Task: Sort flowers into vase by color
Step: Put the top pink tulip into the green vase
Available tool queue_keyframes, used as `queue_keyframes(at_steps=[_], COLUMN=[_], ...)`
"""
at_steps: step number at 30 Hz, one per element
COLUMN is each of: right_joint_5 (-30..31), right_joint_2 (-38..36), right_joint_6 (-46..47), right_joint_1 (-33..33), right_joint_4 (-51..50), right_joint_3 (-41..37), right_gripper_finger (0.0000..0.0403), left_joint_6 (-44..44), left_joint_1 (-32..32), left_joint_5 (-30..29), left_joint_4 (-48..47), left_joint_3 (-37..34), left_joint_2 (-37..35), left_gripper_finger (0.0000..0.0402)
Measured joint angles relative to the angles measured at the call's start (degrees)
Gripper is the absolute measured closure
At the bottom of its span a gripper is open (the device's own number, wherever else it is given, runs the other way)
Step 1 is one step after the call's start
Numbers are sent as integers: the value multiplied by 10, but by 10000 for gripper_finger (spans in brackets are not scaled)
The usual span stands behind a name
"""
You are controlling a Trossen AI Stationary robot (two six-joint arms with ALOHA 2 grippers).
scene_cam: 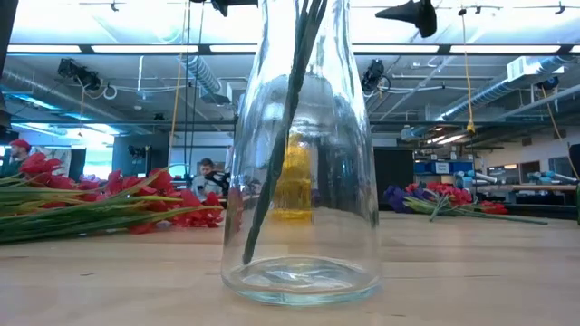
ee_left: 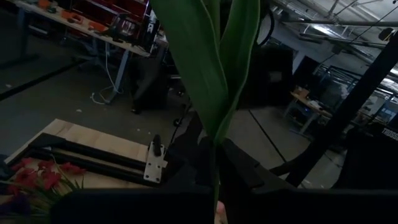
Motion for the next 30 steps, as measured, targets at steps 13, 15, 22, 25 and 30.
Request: queue_keyframes(at_steps=[13,15,22,25,30], right_joint_5=[-35,-49,-113,-131,-128], right_joint_2=[21,27,61,76,90], right_joint_6=[200,208,200,170,103], right_joint_1=[4,5,15,25,51], right_joint_4=[-10,2,10,20,35], right_joint_3=[-1,-1,-1,-1,-1], right_gripper_finger=[50,50,50,50,57], left_joint_6=[0,0,-29,-65,-111], left_joint_1=[0,0,0,1,1], left_joint_5=[13,17,19,19,19], left_joint_4=[-4,-6,8,14,14], left_joint_3=[0,0,0,0,0], left_joint_2=[0,0,0,0,0], left_gripper_finger=[389,389,389,389,389])
